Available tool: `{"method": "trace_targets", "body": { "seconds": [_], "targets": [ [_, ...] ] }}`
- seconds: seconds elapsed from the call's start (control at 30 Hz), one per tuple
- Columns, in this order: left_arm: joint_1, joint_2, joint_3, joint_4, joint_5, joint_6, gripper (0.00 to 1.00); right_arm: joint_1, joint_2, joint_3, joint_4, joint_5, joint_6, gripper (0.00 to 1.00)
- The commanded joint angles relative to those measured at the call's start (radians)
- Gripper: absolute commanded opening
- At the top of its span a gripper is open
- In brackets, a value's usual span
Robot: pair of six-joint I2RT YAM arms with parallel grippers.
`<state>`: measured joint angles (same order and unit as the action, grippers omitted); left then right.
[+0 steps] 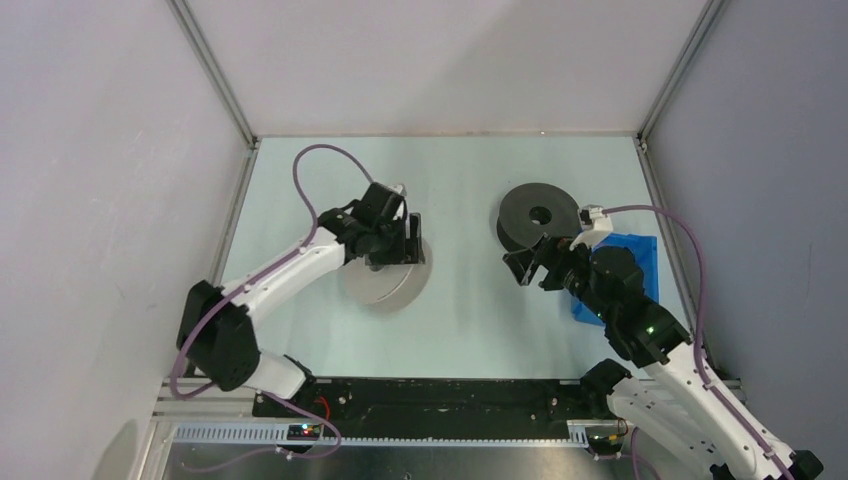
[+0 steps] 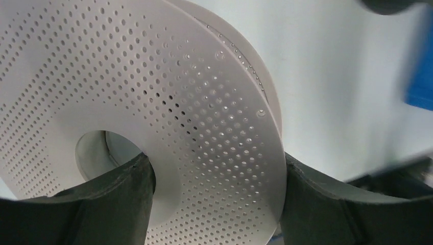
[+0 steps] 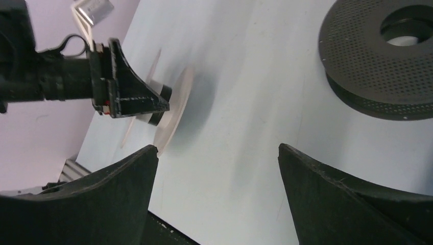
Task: Wrap the cables
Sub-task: Move the cable reel to the center of the board.
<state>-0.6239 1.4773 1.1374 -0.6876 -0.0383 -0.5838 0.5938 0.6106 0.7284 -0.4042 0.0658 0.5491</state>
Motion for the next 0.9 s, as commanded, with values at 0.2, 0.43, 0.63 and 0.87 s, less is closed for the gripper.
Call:
{"method": "trace_targets", "body": {
  "seconds": [0.2,0.43,0.63,0.87],
  "targets": [
    [0.046,-0.068,0.042,0.142,0.622,0.127,0.50,0.007,0.029,-0.056,0.279,-0.119,-0.070,0.85],
    [0.126,-0.027,0.004,0.180,0.653,0.124,0.57,0.013,0.027,-0.060,0.258,-0.126,-0.063,0.86],
    [0.224,0.016,-0.037,0.186,0.648,0.139,0.69,0.012,0.008,-0.077,0.251,-0.123,-0.064,0.86],
    [0.298,0.032,-0.071,0.186,0.647,0.189,0.88,0.014,-0.009,-0.078,0.247,-0.112,-0.073,0.86]
  ]
}}
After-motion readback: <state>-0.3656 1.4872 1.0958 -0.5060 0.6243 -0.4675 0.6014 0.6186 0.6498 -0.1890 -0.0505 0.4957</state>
